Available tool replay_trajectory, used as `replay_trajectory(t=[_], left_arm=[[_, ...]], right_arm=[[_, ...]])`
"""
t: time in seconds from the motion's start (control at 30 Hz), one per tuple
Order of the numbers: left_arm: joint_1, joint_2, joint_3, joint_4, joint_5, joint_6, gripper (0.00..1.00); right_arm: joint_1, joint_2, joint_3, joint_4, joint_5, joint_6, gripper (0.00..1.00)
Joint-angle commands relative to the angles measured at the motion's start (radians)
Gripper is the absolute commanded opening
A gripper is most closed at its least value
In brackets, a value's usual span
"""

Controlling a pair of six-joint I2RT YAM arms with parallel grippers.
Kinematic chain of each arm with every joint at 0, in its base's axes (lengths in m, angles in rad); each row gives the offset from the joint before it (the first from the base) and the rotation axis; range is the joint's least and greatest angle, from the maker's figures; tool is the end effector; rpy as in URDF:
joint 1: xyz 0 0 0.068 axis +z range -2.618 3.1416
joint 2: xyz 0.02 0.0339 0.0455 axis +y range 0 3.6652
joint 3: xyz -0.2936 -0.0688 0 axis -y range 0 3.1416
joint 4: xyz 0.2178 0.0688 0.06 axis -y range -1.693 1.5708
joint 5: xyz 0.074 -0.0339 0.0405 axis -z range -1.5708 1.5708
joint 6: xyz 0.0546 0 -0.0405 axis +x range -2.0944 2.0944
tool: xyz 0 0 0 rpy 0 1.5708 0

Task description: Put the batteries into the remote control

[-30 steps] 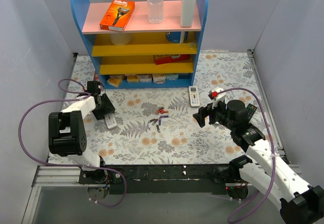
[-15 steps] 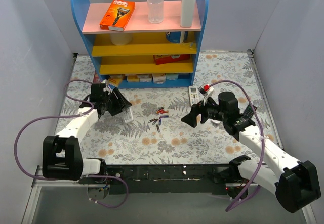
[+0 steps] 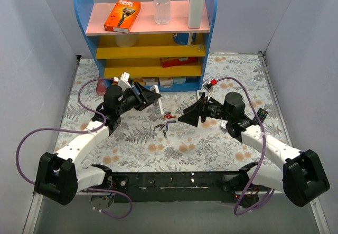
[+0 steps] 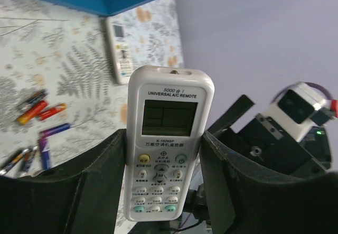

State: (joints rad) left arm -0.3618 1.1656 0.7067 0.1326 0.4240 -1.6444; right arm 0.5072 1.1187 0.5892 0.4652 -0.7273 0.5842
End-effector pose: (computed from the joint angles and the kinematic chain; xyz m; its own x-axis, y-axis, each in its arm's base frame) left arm 0.2196 -0.1071 0.3010 -0.6632 -0.7209 0.2012 -0.3495 0.0606 -0.9350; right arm 0.1787 0.1408 0.3120 -0.5668 0.1563 -0.8089 -0.7554 0.2930 0.5860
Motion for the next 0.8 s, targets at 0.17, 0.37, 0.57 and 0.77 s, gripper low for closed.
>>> replay_trajectory(t=[0.17, 0.37, 0.57, 0.77], left_arm=[[-0.101, -0.040, -0.022, 0.381, 0.019, -0.176, 0.13], [-0.163, -0.023, -0.009, 0.490, 0.024, -0.177, 0.13], [-0.200, -0.009, 0.013, 0.518, 0.027, -0.153, 0.13], [-0.229, 0.006, 0.005, 0.579, 0.032, -0.160, 0.13]], right_arm=[[0.057, 0.087, 0.047, 0.414, -0.090, 0.296, 0.98], [0.063, 0.136, 0.072, 0.516, -0.096, 0.365, 0.98], [0.063, 0.191, 0.107, 0.625, -0.118, 0.442, 0.98], [0.068, 0.225, 0.127, 0.702, -0.138, 0.493, 0.92]])
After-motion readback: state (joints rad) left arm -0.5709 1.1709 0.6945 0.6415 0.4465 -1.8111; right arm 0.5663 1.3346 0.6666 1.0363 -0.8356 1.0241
